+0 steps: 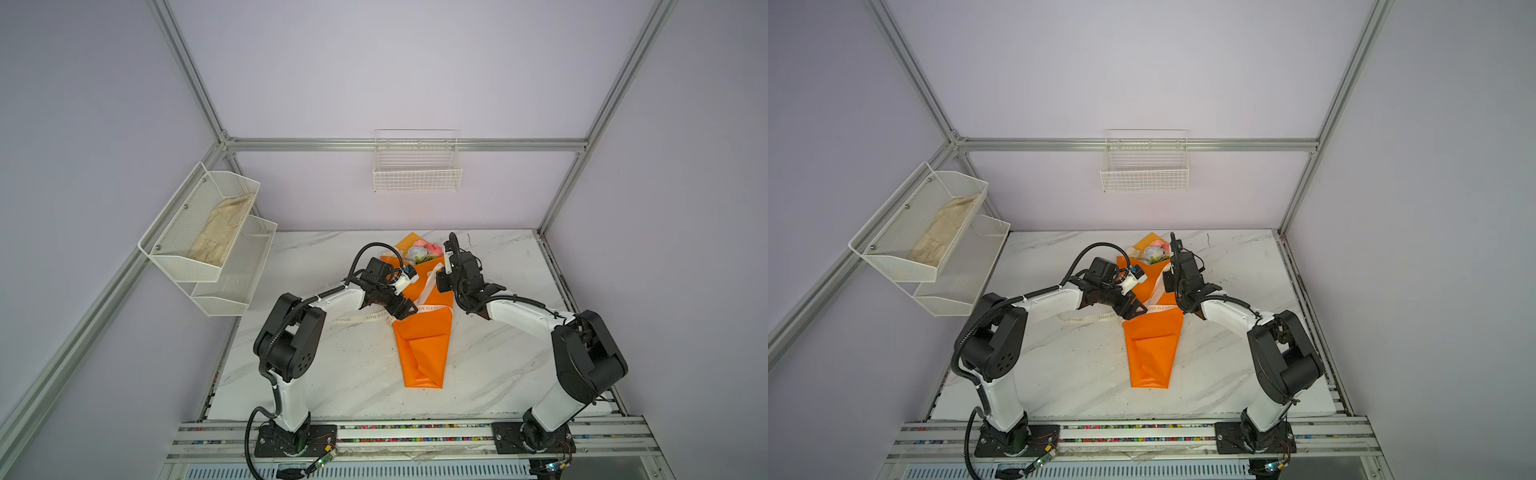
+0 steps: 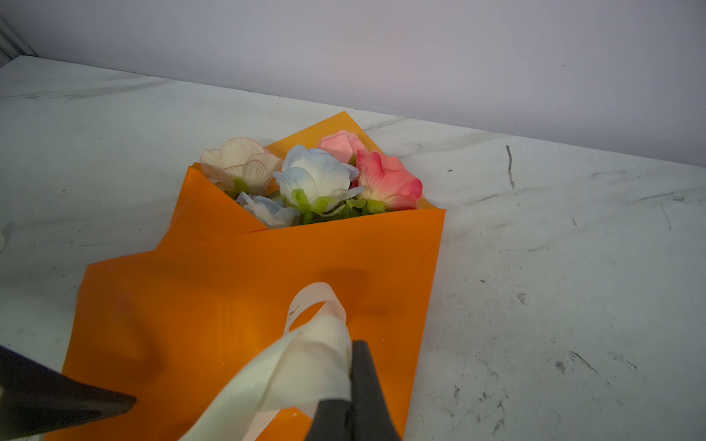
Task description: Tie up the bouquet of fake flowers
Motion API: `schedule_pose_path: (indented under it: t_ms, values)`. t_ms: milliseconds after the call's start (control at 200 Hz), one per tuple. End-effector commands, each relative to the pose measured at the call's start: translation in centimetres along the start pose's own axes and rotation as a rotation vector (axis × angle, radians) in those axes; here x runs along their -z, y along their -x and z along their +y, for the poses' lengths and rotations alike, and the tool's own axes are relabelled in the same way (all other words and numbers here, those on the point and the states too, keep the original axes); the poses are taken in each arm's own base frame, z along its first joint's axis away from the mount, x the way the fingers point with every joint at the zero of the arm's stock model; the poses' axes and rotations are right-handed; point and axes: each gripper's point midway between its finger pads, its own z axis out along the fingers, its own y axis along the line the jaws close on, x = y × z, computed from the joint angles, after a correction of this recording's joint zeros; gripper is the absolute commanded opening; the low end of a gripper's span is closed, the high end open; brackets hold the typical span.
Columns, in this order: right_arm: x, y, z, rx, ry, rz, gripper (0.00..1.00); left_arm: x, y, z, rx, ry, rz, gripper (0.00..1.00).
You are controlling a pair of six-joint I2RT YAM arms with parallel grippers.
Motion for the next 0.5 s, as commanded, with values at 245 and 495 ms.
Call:
schedule_pose_path:
  t_ms: [245,495]
  values:
    - [0.0,-0.4,-0.3,-0.052,0.017,0.02,0.0,-0.5,3.0,0.8,-0.17,0.073,0.002,0.81]
    - [-0.1,-1.1,-1.1,-0.071,0.001,0.037,0.0,-1.9,1.2,0.5,-0.182,0.041,0.102,0.65]
